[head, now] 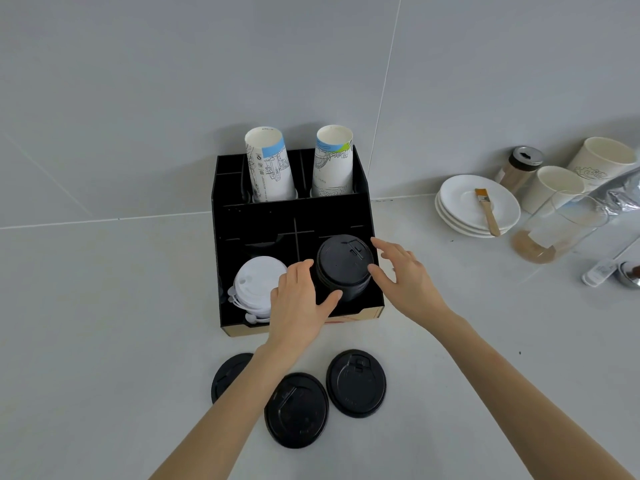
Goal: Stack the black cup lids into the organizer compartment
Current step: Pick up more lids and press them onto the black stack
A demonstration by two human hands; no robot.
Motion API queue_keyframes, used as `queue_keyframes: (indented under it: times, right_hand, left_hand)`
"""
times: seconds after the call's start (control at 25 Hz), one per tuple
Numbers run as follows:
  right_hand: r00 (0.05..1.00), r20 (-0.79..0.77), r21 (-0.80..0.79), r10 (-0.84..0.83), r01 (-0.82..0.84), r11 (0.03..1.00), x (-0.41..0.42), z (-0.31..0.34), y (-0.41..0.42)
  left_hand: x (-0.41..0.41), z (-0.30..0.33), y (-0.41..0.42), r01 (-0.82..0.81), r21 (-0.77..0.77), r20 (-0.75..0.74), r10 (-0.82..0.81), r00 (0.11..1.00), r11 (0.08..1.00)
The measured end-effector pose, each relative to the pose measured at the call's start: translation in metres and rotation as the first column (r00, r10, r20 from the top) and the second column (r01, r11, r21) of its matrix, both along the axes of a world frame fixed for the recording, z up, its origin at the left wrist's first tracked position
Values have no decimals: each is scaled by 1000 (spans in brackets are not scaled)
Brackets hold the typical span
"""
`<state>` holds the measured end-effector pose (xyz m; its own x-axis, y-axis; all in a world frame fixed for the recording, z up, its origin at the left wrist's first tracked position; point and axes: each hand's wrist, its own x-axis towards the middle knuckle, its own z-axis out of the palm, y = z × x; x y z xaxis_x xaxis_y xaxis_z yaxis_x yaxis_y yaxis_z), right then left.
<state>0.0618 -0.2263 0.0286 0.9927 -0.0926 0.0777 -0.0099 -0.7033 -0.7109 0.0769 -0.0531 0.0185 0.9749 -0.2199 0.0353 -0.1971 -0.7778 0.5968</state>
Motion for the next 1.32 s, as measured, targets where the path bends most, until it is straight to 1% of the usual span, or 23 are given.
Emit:
queue_keyframes:
  times: [0.12, 0.2, 0.28, 0.44, 0.64, 0.72, 0.96, 1.16, 1.32]
  right_hand:
    - [999, 30, 59, -33, 31, 998, -27, -4, 4]
    - [999, 10, 68, -43, 42, 997, -46, -13, 6]
    - [999, -34, 67, -39, 41, 997, -65, -23, 9]
    - [989, -150, 55, -19, 27, 998, -97, -46, 15]
    - [968, -243, -1, 59, -61, 998, -122, -64, 24]
    - [963, -262, -26, 68, -78, 997, -128, -67, 26]
    - [963, -253, -67, 94, -114, 991, -135, -71, 28]
    - [959, -263, -70, 108, -131, 989, -134, -71, 27]
    - [968, -234, -30, 88, -97, 995, -135, -64, 27]
  left_hand:
    - [-16, -3, 11, 48, -68, -14, -49, 999, 997]
    - [-28, -9, 18, 101, -117, -42, -106, 993, 988]
    - [-41, -16, 23, 168, -118, -104, -180, 978, 979]
    - [-59, -35, 30, 286, -11, -228, -280, 932, 958]
    - [-74, -52, 32, 419, 117, -305, -369, 878, 901]
    - [-77, -55, 31, 445, 141, -313, -387, 867, 884]
    - [-84, -60, 29, 471, 135, -303, -417, 857, 871]
    - [-84, -60, 28, 466, 134, -266, -421, 867, 875]
    - [-83, -55, 28, 458, 87, -236, -428, 872, 885]
